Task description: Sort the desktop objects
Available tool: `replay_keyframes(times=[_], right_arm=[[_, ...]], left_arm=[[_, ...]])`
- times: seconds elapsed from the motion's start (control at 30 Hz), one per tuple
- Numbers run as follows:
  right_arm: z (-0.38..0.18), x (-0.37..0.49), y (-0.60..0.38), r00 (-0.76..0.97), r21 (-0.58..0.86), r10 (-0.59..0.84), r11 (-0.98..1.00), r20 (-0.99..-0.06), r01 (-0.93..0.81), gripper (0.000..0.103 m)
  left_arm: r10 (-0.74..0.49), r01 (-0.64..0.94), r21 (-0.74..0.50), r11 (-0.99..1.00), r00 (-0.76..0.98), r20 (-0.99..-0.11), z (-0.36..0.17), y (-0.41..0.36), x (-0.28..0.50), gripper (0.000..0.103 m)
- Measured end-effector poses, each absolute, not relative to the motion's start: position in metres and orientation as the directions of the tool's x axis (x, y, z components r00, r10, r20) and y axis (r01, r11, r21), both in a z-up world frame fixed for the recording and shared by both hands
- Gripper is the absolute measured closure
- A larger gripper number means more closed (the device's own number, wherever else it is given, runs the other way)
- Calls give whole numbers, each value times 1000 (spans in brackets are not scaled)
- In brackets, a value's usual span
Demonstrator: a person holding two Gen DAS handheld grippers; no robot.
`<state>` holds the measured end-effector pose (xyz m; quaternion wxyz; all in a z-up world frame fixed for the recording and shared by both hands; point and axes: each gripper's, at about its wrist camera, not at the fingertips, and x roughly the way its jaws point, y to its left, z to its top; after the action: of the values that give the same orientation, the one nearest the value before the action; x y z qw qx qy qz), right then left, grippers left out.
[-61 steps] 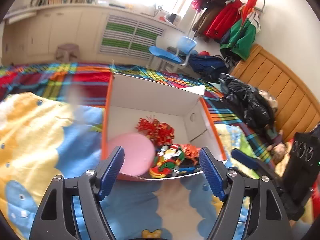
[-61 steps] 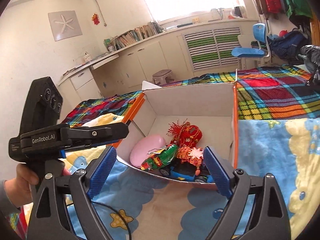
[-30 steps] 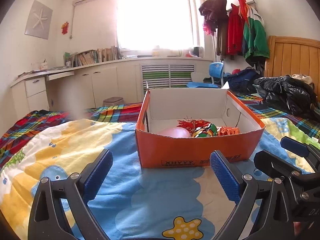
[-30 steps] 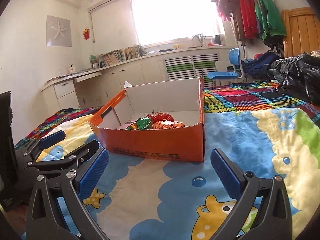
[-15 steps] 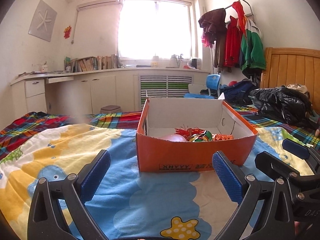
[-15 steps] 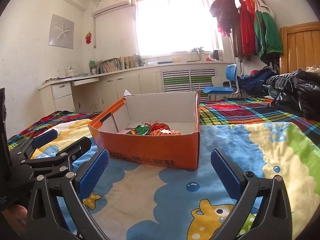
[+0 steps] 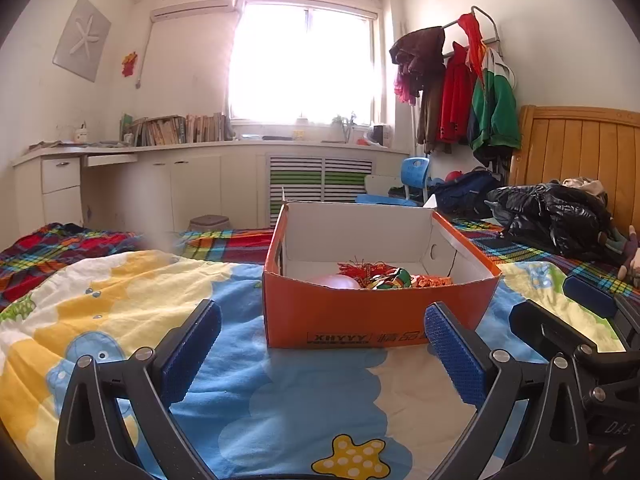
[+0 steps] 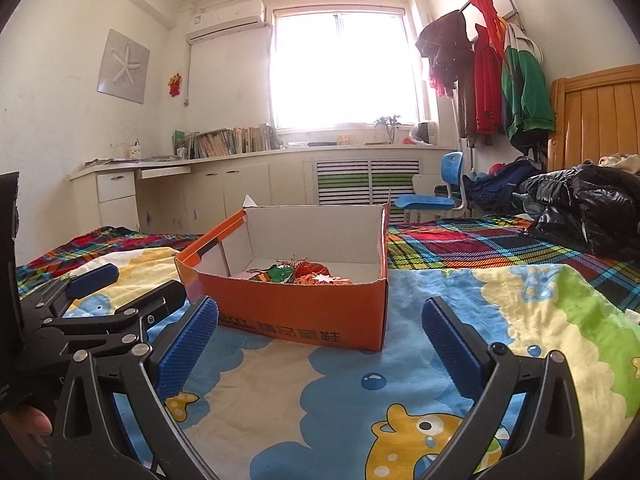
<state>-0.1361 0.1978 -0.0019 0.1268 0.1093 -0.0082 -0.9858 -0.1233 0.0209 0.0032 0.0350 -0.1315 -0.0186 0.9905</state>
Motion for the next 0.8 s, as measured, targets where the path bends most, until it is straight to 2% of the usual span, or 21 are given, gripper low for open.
replay_keyframes(times=[0.8], right_arm=[[-1, -133, 195, -946, 36, -253, -967, -201, 251, 0]], left_arm=[[70, -60, -46, -997, -964, -256, 3, 24, -122, 1]])
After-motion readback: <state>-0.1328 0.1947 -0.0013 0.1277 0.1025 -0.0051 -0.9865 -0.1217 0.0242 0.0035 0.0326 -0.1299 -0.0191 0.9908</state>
